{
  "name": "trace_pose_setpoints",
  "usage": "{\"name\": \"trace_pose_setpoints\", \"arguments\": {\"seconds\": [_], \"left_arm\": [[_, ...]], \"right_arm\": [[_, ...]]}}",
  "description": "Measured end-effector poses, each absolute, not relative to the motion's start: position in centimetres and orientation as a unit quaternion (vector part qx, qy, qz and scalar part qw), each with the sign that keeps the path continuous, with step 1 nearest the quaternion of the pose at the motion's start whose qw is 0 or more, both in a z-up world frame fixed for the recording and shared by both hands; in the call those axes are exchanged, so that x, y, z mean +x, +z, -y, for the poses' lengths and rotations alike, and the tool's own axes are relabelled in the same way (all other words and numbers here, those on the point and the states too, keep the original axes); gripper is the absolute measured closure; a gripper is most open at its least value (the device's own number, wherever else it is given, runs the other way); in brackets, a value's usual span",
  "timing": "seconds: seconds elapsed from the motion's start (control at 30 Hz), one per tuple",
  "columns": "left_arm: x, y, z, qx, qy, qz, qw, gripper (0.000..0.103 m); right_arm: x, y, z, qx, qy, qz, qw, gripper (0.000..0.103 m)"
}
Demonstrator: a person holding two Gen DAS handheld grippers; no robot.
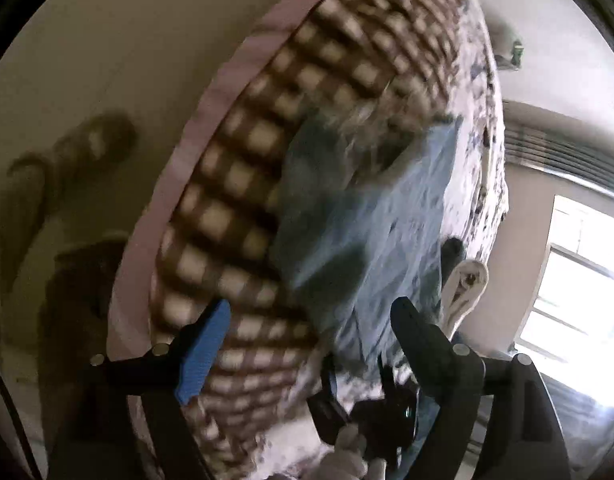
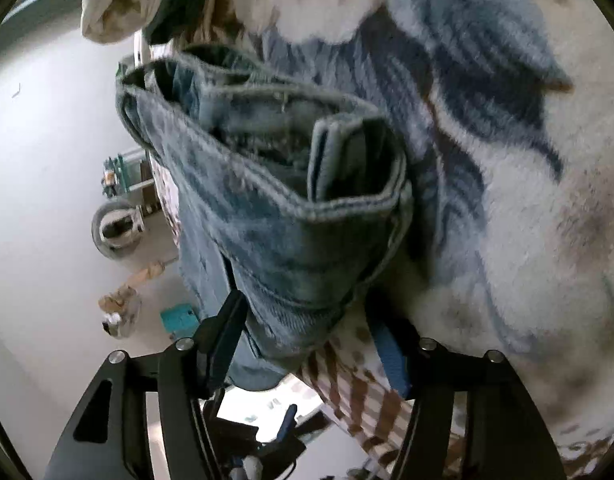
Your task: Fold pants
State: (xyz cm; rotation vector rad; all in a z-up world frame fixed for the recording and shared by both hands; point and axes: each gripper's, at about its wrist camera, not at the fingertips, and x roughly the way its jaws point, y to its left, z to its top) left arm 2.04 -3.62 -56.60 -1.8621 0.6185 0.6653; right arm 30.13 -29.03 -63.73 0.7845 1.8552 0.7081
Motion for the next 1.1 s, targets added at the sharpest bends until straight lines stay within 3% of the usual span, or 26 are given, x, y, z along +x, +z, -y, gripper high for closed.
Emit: {"name": "trace_pose_setpoints", "arguments": {"seconds": [0.07,0.43,0.77,1.1], "left_arm": [[3.4,-56.8,4.5,-0.774,0.267,-0.260,0.512,0.021],[9.4,-60.8,0.8,-0.780,0.259,-0.227,0.522,0.021],[7.6,-59.5,2.6,-0.788,0.235,-0.247,0.513,0.021],[9.3,-61.9,2.5,-0.798,0.240,-0.246,0.494,0.021]], "right_arm": [[29.7,-63.9,28.3,0.327,0.301,-0.758,0.477,0.031],[30.4,-66.3,25.5,0.377,0.315,-0.740,0.461,0.030],[29.4,-65.9,24.4,0.415,0.335,-0.716,0.450,0.029],[30.8,-67.3,26.0,0.403,0.339,-0.725,0.443,0.029]]}}
